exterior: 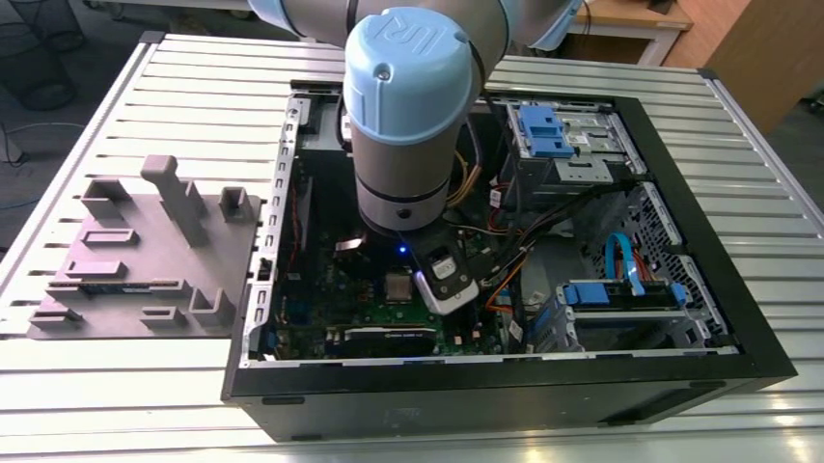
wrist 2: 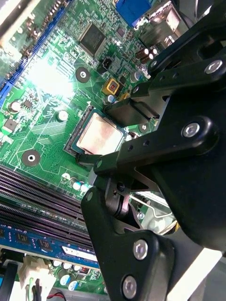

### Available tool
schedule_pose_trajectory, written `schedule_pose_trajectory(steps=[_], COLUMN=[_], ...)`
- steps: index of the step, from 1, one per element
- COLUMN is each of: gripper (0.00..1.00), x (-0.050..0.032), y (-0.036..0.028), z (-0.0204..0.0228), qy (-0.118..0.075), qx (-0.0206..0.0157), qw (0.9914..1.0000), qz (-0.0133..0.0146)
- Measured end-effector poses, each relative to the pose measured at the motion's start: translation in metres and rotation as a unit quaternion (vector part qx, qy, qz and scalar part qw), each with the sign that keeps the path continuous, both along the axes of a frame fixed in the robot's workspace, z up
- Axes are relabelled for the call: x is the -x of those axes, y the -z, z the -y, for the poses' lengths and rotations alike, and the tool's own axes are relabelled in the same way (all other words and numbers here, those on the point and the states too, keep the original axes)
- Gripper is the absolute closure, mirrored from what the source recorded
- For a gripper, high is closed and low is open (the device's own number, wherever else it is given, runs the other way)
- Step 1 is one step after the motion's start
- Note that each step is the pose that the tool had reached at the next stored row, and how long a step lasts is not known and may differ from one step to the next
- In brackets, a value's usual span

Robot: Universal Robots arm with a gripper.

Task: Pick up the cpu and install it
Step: 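Place the cpu into insertion slot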

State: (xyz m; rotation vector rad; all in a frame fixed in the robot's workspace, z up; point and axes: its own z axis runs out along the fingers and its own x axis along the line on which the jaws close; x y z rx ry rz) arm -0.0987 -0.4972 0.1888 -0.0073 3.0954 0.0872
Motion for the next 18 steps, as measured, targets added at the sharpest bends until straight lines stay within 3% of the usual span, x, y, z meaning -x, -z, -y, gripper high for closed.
schedule_pose_trajectory(steps=[18], gripper=[0.52], x=[-0.0011], y=[-0.0008], z=[0.0015], qy=[0.000], qx=[0.0001], qw=[1.00000], qz=[-0.0001])
